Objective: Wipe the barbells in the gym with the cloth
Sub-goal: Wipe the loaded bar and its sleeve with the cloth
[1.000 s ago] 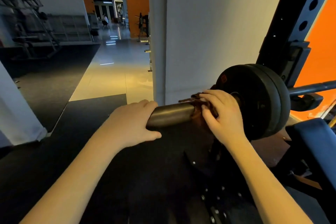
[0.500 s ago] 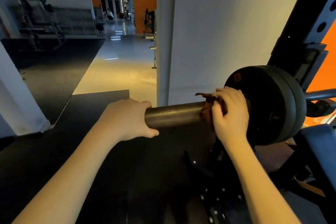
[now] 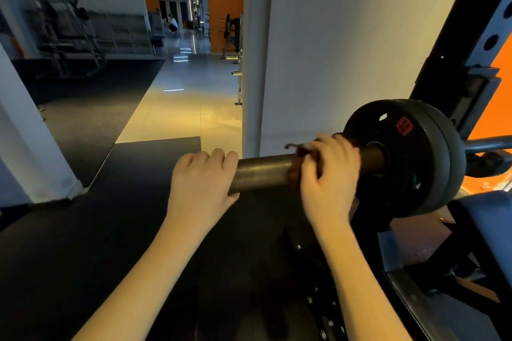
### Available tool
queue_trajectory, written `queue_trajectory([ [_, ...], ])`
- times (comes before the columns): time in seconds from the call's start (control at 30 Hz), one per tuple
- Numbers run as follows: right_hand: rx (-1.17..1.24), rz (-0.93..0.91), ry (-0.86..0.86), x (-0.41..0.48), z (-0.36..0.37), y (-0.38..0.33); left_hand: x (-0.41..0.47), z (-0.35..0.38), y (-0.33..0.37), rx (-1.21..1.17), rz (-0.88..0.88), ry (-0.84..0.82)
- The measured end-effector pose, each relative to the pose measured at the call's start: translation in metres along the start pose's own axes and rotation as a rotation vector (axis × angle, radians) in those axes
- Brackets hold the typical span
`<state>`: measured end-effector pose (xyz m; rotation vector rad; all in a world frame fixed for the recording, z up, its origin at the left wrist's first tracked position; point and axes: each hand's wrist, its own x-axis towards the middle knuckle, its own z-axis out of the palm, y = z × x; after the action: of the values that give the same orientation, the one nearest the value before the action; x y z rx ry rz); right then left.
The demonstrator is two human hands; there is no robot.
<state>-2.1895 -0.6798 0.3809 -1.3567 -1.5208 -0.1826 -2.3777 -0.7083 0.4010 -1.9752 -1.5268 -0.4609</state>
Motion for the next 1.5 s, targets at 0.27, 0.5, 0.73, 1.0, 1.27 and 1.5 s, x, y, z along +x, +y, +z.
queue_trajectory([
  [0.27,0.035,-0.134,-0.149,0.022,-0.026,0.037,0.044,-0.021,-0.029,-0.452,-0.074,-0.769],
  [0.5,-0.005,-0.241,-0.138,-0.013,0.005,-0.018,0.022,-0.013,-0.023,-0.321,-0.069,-0.427],
  [0.73,0.009,0.069,-0.056,0.025,-0.016,0.011,0.005,-0.005,-0.010,-0.069,-0.025,-0.109],
  [1.0,-0.058,-0.271,-0.243,0.014,-0.014,0.008,0.007,-0.010,-0.012,-0.167,-0.014,-0.167],
  [1.27,-0.129,-0.156,-0.095,-0.002,0.013,-0.026,0.026,-0.019,-0.036,-0.525,-0.139,-0.621],
  [1.5,-0.128,-0.084,-0.165,0.029,-0.012,0.008,0.008,-0.012,-0.030,-0.368,-0.107,-0.352],
])
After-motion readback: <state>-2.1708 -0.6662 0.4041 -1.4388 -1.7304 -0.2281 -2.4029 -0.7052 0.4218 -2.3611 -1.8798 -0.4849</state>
